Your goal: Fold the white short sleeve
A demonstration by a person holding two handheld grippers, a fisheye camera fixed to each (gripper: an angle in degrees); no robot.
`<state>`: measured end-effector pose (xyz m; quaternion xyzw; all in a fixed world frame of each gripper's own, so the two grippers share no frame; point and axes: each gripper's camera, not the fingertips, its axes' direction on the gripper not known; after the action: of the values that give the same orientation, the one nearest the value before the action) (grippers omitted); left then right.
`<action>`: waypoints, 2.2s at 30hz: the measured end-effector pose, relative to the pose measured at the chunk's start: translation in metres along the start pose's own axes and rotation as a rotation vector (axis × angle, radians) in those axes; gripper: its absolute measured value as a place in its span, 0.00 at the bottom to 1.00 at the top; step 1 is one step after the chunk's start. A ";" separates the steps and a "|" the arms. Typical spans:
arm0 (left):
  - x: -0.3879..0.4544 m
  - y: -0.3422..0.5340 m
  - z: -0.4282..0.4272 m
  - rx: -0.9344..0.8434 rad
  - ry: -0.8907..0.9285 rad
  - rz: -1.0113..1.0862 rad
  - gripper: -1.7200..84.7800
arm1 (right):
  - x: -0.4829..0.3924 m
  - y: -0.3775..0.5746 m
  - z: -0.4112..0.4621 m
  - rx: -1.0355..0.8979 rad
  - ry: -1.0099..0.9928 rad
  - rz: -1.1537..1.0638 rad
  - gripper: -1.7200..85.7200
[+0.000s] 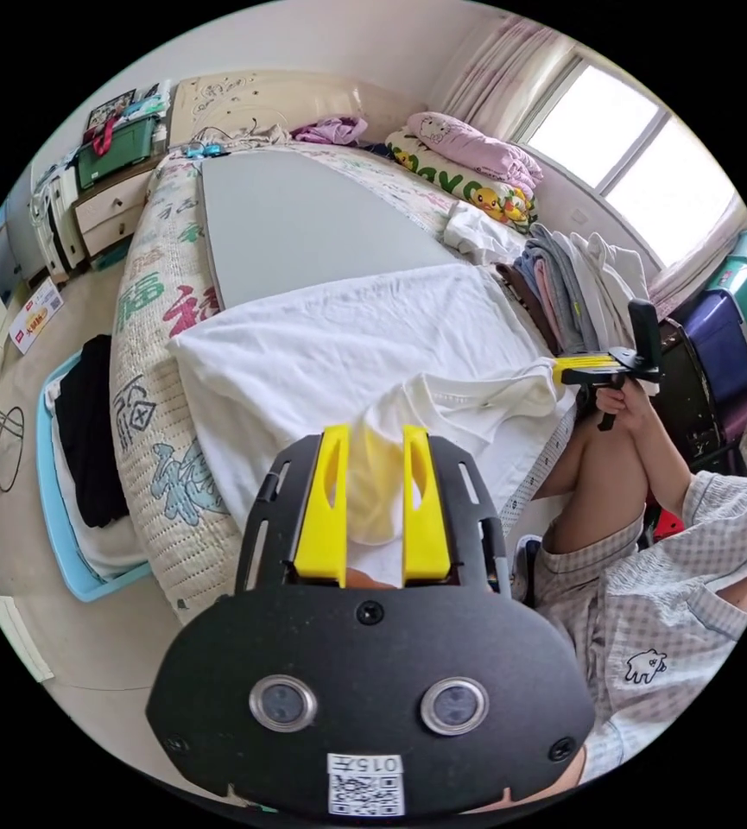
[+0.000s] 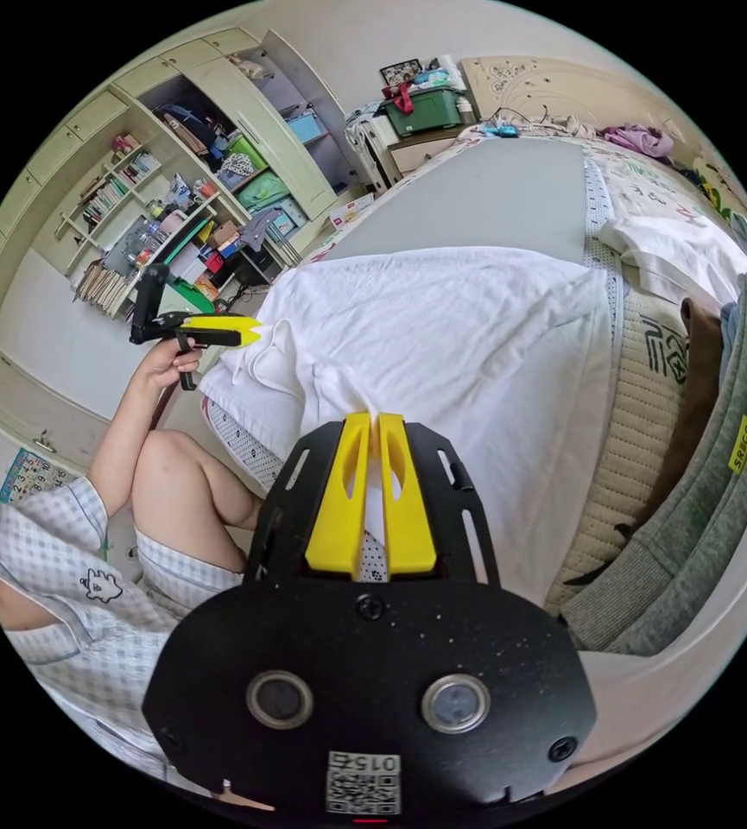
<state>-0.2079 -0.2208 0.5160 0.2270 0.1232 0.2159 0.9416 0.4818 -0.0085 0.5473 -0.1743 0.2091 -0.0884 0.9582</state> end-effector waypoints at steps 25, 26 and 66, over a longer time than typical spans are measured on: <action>0.019 0.098 -0.048 0.313 -0.072 -0.007 0.03 | 0.005 0.006 -0.030 0.219 -0.085 0.181 0.02; 0.020 0.105 -0.050 0.321 -0.074 -0.011 0.03 | -0.001 0.007 -0.035 0.243 -0.061 0.191 0.02; -0.133 -0.165 0.043 0.473 -0.211 -0.037 0.11 | 0.036 -0.332 0.140 0.092 0.303 -0.289 0.13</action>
<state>-0.2527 -0.4316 0.4918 0.4601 0.0753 0.1389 0.8737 0.5425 -0.2828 0.7762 -0.1435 0.3193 -0.2595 0.9001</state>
